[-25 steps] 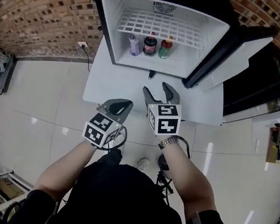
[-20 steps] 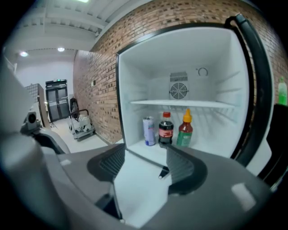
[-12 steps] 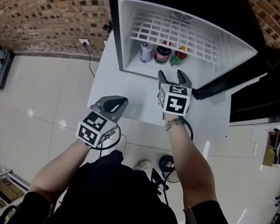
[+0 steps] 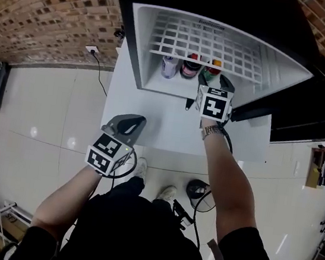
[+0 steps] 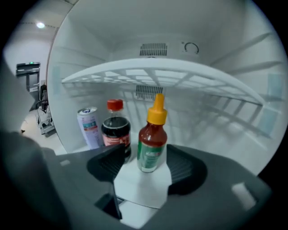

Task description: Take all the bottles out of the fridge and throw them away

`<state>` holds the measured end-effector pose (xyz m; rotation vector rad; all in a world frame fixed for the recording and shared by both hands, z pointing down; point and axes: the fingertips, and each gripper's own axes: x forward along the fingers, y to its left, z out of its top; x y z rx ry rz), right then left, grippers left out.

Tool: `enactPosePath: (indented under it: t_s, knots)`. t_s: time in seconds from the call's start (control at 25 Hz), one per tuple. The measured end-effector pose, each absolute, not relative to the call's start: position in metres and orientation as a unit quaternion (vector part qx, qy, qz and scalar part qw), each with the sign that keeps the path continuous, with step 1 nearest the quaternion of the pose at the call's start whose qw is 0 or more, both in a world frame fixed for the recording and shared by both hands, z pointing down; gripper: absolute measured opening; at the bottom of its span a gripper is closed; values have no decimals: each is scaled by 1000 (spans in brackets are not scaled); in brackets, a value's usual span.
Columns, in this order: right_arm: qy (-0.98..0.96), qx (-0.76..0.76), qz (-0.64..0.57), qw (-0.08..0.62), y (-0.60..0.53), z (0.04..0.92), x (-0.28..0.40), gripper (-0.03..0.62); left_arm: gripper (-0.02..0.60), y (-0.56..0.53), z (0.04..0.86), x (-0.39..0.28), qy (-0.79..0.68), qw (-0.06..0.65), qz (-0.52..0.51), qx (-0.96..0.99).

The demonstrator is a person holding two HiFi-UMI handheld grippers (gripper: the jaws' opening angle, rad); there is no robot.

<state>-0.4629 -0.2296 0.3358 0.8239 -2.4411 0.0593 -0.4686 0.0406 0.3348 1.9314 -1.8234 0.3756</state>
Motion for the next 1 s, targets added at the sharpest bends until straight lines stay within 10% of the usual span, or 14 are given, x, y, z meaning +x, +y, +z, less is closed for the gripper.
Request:
enactPosePath:
  t_s: [1.0]
  knots:
    - [-909,312,34,276,-241,353,-455,275,3,32,353,-473,-646,240,149,709]
